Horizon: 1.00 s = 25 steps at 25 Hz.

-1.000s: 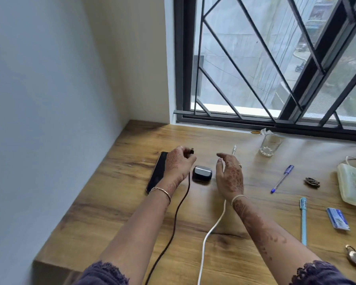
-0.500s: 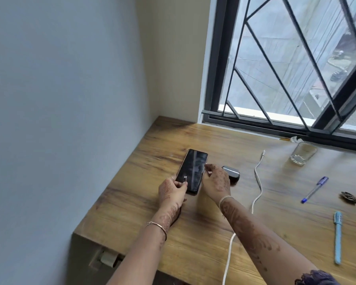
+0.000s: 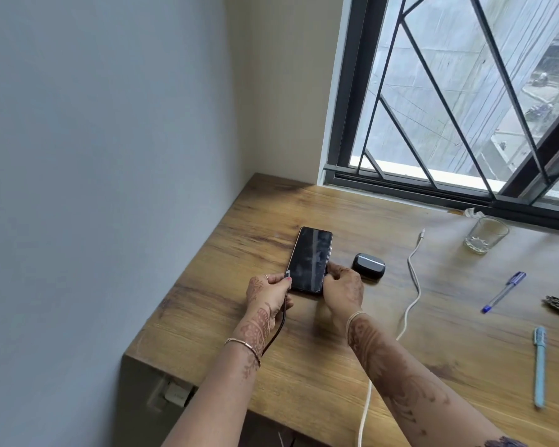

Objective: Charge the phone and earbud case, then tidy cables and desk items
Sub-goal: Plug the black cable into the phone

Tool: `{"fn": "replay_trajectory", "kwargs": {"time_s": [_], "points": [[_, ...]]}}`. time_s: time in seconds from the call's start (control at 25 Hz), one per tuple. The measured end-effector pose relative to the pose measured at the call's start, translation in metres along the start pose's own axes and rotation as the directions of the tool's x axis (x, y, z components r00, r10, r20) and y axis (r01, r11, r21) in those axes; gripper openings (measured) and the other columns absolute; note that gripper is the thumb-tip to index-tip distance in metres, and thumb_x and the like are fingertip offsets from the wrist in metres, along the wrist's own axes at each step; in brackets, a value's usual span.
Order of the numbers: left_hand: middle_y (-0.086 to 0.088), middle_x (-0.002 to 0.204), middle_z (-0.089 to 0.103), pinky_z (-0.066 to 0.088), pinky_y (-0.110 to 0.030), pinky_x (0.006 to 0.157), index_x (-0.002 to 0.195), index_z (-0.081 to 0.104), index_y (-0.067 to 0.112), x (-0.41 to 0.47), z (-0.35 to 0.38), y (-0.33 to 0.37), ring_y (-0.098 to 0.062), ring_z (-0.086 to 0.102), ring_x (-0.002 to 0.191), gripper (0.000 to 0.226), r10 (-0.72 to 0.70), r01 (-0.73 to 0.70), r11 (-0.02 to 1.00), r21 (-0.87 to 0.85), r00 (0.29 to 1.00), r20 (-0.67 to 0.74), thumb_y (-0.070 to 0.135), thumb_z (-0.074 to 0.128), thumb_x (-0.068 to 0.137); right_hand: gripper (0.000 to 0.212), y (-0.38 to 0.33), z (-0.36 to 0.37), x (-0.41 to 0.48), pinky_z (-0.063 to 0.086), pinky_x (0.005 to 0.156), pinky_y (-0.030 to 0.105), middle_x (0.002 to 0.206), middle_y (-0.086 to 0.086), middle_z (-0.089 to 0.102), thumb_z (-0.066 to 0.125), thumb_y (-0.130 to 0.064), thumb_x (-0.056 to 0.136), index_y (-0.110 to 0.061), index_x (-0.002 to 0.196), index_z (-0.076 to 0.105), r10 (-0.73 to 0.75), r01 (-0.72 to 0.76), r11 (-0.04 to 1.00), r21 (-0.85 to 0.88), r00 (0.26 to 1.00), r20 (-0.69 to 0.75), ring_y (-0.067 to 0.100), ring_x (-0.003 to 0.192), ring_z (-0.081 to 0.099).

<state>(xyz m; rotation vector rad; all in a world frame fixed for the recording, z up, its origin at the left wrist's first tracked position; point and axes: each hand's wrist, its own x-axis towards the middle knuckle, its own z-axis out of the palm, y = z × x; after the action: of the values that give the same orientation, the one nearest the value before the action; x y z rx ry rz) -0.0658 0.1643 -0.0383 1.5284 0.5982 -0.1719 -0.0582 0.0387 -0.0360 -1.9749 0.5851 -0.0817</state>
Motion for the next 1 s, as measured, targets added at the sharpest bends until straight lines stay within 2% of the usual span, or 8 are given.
{"fn": "replay_trajectory", "kwargs": {"time_s": [0.12, 0.2, 0.24, 0.4, 0.56, 0.72, 0.84, 1.0], "points": [[-0.006, 0.066, 0.059, 0.049, -0.019, 0.038, 0.102, 0.067, -0.003, 0.001, -0.002, 0.002, -0.005, 0.047, 0.035, 0.018, -0.015, 0.016, 0.999, -0.034, 1.0, 0.019, 0.005, 0.065, 0.086, 0.029, 0.004, 0.006, 0.01, 0.055, 0.09, 0.036, 0.086, -0.004, 0.076, 0.062, -0.012, 0.066, -0.023, 0.089, 0.077, 0.204, -0.216, 0.924, 0.315, 0.976, 0.072, 0.015, 0.089, 0.071], [-0.006, 0.068, 0.06, 0.049, -0.019, 0.039, 0.1, 0.067, -0.002, 0.002, -0.004, 0.001, -0.007, 0.049, 0.04, 0.017, -0.016, 0.017, 0.999, -0.031, 0.999, 0.036, 0.006, 0.066, 0.086, 0.01, 0.01, 0.009, 0.019, 0.058, 0.084, 0.044, 0.077, -0.001, 0.075, 0.071, -0.013, 0.063, -0.019, 0.071, 0.073, 0.246, -0.267, 0.883, 0.386, 0.964, 0.102, 0.019, 0.083, 0.072], [-0.006, 0.069, 0.061, 0.049, -0.019, 0.04, 0.099, 0.067, -0.001, 0.003, -0.006, 0.001, -0.008, 0.05, 0.043, 0.015, -0.014, 0.015, 0.999, -0.028, 0.999, 0.045, 0.006, 0.066, 0.086, 0.009, 0.009, 0.008, 0.02, 0.058, 0.083, 0.046, 0.079, 0.002, 0.074, 0.074, -0.011, 0.064, -0.018, 0.068, 0.07, 0.252, -0.277, 0.876, 0.394, 0.961, 0.115, 0.021, 0.084, 0.071], [-0.006, 0.071, 0.061, 0.05, -0.019, 0.041, 0.095, 0.068, 0.003, 0.004, -0.013, 0.003, -0.01, 0.05, 0.048, 0.01, -0.016, 0.02, 0.998, -0.054, 0.997, 0.079, 0.007, 0.066, 0.086, 0.011, 0.004, 0.004, 0.021, 0.058, 0.081, 0.048, 0.083, 0.005, 0.074, 0.077, -0.017, 0.068, -0.017, 0.075, 0.068, 0.198, -0.241, 0.913, 0.33, 0.967, 0.159, 0.024, 0.084, 0.071], [-0.004, 0.07, 0.061, 0.052, -0.02, 0.046, 0.099, 0.068, 0.005, -0.002, -0.01, 0.005, -0.011, 0.053, 0.054, 0.013, -0.003, 0.012, 0.998, -0.064, 0.99, 0.138, 0.01, 0.065, 0.088, 0.023, -0.004, 0.007, 0.017, 0.058, 0.083, 0.042, 0.095, 0.01, 0.072, 0.072, -0.028, 0.08, -0.013, 0.097, 0.067, 0.162, -0.229, 0.927, 0.297, 0.959, 0.234, 0.026, 0.088, 0.07], [-0.005, 0.071, 0.061, 0.052, -0.021, 0.045, 0.093, 0.068, 0.008, -0.005, -0.009, 0.002, -0.011, 0.053, 0.051, 0.007, 0.007, 0.001, 0.997, -0.079, 0.996, 0.094, 0.009, 0.065, 0.087, 0.01, -0.002, 0.007, 0.016, 0.056, 0.087, 0.042, 0.087, 0.006, 0.065, 0.06, -0.019, 0.09, -0.017, 0.081, 0.058, 0.188, -0.291, 0.869, 0.4, 0.942, 0.277, 0.022, 0.083, 0.065], [-0.006, 0.071, 0.063, 0.051, -0.021, 0.043, 0.091, 0.066, 0.008, -0.011, -0.011, -0.006, -0.012, 0.055, 0.048, 0.007, -0.006, 0.01, 0.997, -0.08, 0.999, 0.05, 0.008, 0.065, 0.085, 0.008, 0.002, 0.008, 0.019, 0.055, 0.089, 0.047, 0.09, 0.008, 0.065, 0.058, -0.015, 0.092, -0.014, 0.083, 0.056, 0.223, -0.356, 0.806, 0.473, 0.923, 0.314, 0.024, 0.087, 0.066], [-0.008, 0.069, 0.063, 0.053, -0.022, 0.045, 0.093, 0.064, 0.004, -0.027, -0.008, -0.016, -0.013, 0.058, 0.047, 0.009, -0.028, 0.036, 0.997, -0.074, 0.994, 0.108, 0.004, 0.065, 0.084, 0.005, 0.005, 0.006, 0.022, 0.054, 0.09, 0.045, 0.101, 0.014, 0.067, 0.057, -0.016, 0.092, -0.011, 0.089, 0.058, 0.204, -0.375, 0.775, 0.509, 0.91, 0.36, 0.027, 0.093, 0.067]]}}
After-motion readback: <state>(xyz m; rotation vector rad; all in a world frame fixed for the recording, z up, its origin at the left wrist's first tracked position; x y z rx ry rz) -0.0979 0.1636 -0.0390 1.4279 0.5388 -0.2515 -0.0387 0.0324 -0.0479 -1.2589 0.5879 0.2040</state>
